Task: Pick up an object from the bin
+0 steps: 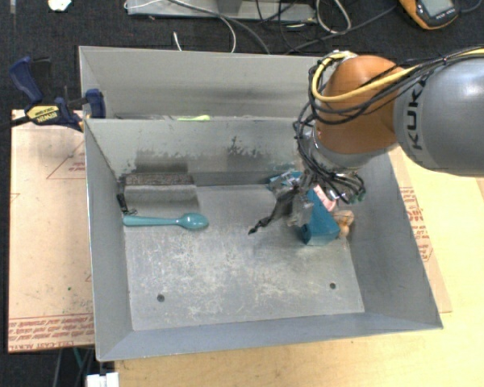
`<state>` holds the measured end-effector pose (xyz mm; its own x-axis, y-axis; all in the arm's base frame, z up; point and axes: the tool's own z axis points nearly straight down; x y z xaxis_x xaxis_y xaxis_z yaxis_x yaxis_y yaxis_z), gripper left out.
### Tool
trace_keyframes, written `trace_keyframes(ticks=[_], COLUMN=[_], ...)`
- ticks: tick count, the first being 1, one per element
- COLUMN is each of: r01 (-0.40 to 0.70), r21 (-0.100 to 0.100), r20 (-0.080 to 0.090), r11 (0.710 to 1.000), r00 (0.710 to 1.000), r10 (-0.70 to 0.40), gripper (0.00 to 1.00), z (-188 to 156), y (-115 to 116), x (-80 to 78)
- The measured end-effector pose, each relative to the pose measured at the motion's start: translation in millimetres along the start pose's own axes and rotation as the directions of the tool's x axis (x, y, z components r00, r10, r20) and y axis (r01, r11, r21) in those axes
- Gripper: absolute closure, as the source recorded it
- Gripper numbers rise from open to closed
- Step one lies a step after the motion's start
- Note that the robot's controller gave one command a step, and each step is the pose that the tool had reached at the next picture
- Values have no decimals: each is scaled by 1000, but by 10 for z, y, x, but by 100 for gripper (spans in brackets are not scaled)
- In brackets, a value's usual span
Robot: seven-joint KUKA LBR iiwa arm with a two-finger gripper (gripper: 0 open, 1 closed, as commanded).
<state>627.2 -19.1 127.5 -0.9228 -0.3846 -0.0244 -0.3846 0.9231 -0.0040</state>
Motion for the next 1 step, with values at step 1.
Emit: trace_keyframes(ticks=[1], r01=[101], r21=[-6], r20=[-7], r11=[995], r00=[995], r10=[-101], gripper=[100], z=[378], y=[-66], x=[23])
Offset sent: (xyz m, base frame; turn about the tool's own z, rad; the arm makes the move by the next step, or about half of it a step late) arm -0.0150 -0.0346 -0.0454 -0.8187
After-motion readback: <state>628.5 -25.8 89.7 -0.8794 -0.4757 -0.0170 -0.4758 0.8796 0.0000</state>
